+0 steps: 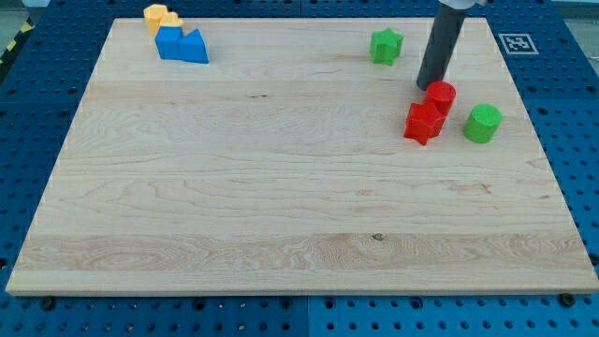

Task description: Move your arm to the green star

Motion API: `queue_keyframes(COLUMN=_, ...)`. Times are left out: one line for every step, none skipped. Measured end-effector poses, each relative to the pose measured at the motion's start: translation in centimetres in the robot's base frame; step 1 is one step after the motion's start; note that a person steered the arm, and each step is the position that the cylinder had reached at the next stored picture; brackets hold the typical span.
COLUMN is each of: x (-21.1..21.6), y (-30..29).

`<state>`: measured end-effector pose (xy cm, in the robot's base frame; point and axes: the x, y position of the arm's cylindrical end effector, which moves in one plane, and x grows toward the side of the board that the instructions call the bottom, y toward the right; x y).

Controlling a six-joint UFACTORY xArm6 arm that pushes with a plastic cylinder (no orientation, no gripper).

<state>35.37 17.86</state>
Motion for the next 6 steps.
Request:
queue_keyframes(x=2.2, y=0.6)
queue_keyframes(x=0.5, y=0.3)
queue_keyframes(x=-2.2, y=-3.5)
queue_keyframes(x=-5.7, y=-8.6)
queue_keyframes(x=-9.7, y=-13.4)
queue_keyframes(x=-13.0, y=-11.8)
